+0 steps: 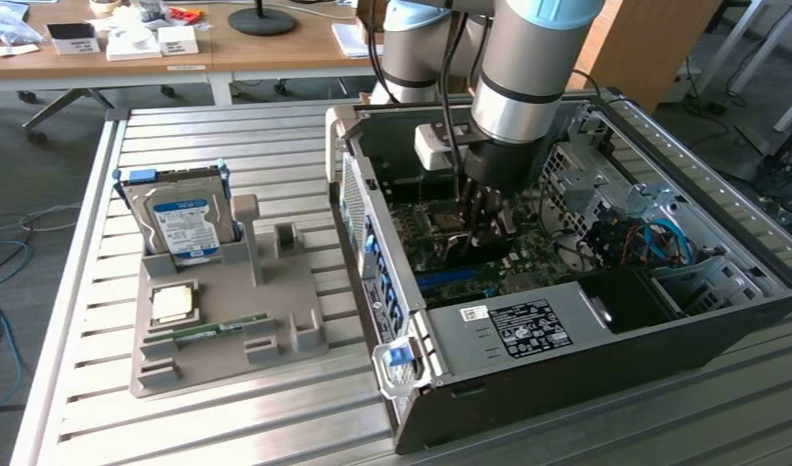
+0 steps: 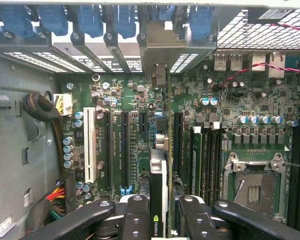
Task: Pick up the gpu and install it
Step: 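Insert the gpu into the slot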
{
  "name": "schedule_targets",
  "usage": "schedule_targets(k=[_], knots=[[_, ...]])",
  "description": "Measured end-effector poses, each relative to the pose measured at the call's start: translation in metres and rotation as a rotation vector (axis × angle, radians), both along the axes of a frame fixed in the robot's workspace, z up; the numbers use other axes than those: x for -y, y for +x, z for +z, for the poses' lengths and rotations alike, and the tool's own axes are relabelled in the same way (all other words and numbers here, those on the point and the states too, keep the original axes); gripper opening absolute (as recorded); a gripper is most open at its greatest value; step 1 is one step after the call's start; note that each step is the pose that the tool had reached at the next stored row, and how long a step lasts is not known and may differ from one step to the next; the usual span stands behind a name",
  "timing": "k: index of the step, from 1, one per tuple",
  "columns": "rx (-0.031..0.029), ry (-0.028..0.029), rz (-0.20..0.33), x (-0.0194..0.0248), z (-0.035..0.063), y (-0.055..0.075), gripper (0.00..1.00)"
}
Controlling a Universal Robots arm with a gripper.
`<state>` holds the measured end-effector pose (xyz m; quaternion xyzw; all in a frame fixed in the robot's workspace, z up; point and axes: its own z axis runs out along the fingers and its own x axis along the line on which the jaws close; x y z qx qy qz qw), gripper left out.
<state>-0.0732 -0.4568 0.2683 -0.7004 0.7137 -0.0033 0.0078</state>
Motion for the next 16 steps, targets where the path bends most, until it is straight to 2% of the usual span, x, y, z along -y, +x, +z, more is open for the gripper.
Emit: schedule_targets(k=[16], knots=[[0.0,0.0001,0.007,0.0,0.0,-0.0009,0.27]])
